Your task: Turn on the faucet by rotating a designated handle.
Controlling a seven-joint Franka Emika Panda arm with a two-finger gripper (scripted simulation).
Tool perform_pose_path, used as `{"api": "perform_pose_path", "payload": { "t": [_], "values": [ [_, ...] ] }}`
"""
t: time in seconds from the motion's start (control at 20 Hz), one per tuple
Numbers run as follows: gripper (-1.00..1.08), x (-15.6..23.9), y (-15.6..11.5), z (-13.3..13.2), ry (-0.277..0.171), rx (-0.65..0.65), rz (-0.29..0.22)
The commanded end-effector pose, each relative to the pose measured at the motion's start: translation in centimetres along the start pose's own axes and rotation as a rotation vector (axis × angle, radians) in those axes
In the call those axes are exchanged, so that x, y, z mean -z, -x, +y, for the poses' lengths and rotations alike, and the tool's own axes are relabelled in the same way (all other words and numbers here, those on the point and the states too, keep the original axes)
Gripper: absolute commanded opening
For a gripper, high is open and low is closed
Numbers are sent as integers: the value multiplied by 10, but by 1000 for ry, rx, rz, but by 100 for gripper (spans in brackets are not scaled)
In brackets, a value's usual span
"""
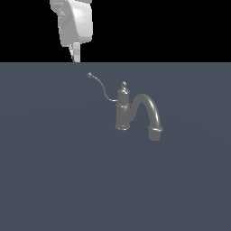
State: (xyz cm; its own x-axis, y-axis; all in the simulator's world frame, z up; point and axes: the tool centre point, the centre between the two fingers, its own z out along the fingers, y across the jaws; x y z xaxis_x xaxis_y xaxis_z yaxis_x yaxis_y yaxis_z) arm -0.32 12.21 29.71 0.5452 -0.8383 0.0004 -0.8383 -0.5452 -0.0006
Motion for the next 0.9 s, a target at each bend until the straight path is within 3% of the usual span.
{"api": "perform_pose_path", "payload": {
  "t": [0.0,0.45,0.85],
  "values": [
    [-100,-10,-11,-12,0,-60,1],
    [-100,-41,-49,-42,1,-241,2],
    [-100,-54,-69,-54,1,-324,1]
  ]
}}
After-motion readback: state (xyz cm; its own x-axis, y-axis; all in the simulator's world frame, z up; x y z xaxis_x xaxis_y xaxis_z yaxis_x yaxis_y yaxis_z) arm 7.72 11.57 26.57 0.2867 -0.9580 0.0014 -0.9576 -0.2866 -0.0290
